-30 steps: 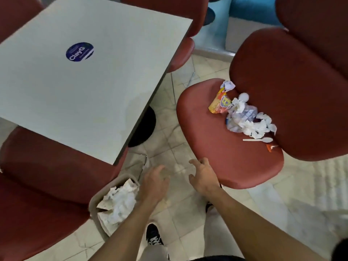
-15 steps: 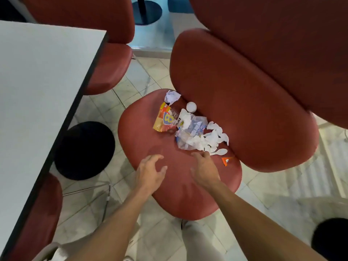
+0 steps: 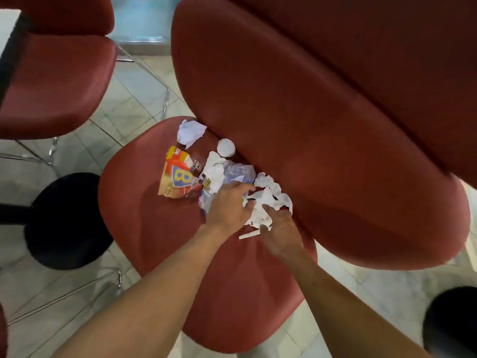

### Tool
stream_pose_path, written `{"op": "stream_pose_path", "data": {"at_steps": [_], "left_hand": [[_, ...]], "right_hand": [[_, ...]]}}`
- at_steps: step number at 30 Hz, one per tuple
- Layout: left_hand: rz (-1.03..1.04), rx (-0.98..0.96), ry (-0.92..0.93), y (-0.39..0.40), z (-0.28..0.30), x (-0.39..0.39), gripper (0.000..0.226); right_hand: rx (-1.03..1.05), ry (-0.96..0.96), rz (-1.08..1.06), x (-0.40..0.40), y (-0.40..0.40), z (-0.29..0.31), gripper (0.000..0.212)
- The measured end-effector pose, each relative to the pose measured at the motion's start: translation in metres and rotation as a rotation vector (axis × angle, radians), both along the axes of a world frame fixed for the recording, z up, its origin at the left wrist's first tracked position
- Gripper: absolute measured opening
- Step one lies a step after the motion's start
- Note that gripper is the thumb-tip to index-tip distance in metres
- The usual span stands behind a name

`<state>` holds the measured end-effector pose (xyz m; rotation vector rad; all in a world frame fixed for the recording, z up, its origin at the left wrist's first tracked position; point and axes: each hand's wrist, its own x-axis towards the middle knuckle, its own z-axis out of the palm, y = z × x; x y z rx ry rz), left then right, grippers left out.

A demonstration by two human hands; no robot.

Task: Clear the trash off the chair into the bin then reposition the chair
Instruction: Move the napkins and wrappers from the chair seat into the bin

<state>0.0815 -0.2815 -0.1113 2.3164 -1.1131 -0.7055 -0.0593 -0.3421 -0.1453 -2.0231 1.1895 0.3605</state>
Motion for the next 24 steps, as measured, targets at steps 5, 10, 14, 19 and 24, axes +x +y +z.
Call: {"op": "stream_pose_path", "data": {"at_steps": [5,10,14,19,24], "left_hand": [[-0.069,0.101,-0.001,-0.064,-0.032,-0.008,0.036],[-0.003,0.273,-0.103,-0.099,-0.059,-0.02,0.044],[-0.004,0.392,-0.048,-0.105,-0.065,-0.015,0.026],[-0.008,0.36,-0.056,-0.102,-0.054,-0.014,0.02],[0.095,0.288,-0.011,-0.083,-0.02,-0.012,0.015]], "right_hand": [[-0.06,0.04,0.06,0.006,-0.009,-0.031,0.058],[-0.092,0.055,0.015,0.012,-0.017,-0.047,0.041],[-0.09,-0.001,-0.022,0.008,-0.017,-0.048,0.03],[-0.083,-0.088,-0.126,0.002,-0.008,-0.033,0.032],[-0.133,-0.163,-0.158,-0.011,-0.003,-0.004,0.035]]}}
